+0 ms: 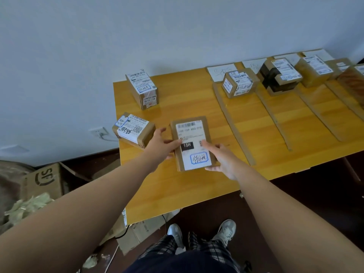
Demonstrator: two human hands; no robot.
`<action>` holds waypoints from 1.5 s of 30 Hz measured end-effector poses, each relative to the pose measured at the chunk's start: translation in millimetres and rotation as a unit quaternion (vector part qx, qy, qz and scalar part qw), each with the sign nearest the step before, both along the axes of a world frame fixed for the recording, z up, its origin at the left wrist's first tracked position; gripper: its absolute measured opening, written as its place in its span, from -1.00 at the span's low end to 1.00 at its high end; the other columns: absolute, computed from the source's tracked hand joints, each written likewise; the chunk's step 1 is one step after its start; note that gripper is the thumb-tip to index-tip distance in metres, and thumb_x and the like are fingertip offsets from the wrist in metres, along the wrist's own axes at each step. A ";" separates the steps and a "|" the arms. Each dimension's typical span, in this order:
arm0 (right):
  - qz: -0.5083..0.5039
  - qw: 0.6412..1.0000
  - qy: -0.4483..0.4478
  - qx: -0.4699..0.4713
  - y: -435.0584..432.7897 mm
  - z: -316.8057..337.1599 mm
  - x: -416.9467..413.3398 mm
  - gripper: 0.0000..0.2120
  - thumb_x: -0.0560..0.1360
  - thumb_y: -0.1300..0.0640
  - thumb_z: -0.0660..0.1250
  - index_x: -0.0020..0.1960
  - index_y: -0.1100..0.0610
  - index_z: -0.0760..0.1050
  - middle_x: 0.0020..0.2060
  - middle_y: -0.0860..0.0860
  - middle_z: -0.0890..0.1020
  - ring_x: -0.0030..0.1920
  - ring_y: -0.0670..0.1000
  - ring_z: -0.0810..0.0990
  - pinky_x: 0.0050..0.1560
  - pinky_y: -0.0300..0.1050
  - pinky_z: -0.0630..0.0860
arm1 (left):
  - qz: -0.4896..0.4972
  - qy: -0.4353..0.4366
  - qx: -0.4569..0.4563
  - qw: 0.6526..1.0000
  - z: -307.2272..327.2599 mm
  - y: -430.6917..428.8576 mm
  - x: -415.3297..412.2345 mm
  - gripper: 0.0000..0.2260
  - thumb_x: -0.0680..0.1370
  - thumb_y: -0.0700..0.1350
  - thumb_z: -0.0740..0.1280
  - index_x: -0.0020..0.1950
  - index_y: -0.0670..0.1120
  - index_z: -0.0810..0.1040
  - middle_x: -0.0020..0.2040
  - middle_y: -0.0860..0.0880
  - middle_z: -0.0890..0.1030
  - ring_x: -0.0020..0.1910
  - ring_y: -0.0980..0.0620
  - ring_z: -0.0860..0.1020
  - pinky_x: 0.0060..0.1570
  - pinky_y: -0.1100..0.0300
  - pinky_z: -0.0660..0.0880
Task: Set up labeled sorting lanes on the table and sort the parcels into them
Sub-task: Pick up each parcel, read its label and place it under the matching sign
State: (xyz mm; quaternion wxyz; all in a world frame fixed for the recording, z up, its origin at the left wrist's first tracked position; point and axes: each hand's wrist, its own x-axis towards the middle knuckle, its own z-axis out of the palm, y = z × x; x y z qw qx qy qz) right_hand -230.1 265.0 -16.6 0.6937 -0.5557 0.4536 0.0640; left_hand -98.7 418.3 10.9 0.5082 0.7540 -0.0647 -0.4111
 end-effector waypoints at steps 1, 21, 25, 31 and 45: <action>-0.011 1.000 -0.018 0.001 -3.2 5.3 1.2 -0.36 0.37 -0.15 0.47 0.26 0.16 0.31 0.02 0.10 0.66 0.04 0.07 0.63 -0.06 0.03 0.63 | 0.014 -0.003 -0.022 1.000 6.9 -4.9 2.6 -0.35 0.51 -0.09 0.41 0.50 -0.06 0.15 0.18 -0.08 0.60 0.08 -0.05 0.61 -0.09 0.13 0.58; -0.068 0.977 -0.151 -0.135 -34.2 97.3 19.4 -0.55 0.41 -0.11 0.45 0.06 0.06 0.28 -0.24 -0.01 0.69 -0.27 -0.01 0.58 -0.27 -0.10 0.47 | 0.036 -0.085 -0.172 0.981 67.4 -47.3 25.8 -0.63 0.54 0.00 0.36 0.31 -0.08 0.49 0.16 0.01 0.63 0.16 0.06 0.59 0.17 0.06 0.54; -0.069 0.976 -0.153 -0.139 -39.8 99.5 15.8 -0.55 0.39 -0.13 0.47 0.06 0.05 0.31 -0.20 0.01 0.70 -0.25 -0.01 0.59 -0.28 -0.10 0.46 | 0.033 -0.090 -0.170 0.981 67.2 -52.8 24.5 -0.62 0.54 0.02 0.36 0.31 -0.07 0.49 0.17 0.01 0.63 0.16 0.06 0.59 0.18 0.03 0.53; -0.071 0.974 -0.161 -0.142 -51.2 99.6 3.9 -0.55 0.36 -0.16 0.48 -0.01 0.01 0.29 -0.12 0.08 0.71 -0.24 0.03 0.59 -0.33 -0.11 0.43 | 0.014 -0.092 -0.169 0.981 69.1 -63.6 14.9 -0.63 0.54 0.03 0.35 0.31 -0.06 0.48 0.15 0.00 0.64 0.15 0.03 0.60 0.19 0.00 0.54; -0.024 0.969 -0.173 -0.173 -146.3 111.0 -48.8 -0.61 0.41 -0.14 0.44 -0.02 0.03 0.31 -0.17 0.02 0.70 -0.27 -0.04 0.61 -0.33 -0.15 0.45 | 0.048 -0.103 -0.180 0.977 79.5 -151.5 -46.0 -0.66 0.56 -0.02 0.33 0.30 -0.10 0.47 0.14 -0.03 0.64 0.15 -0.01 0.59 0.20 -0.01 0.51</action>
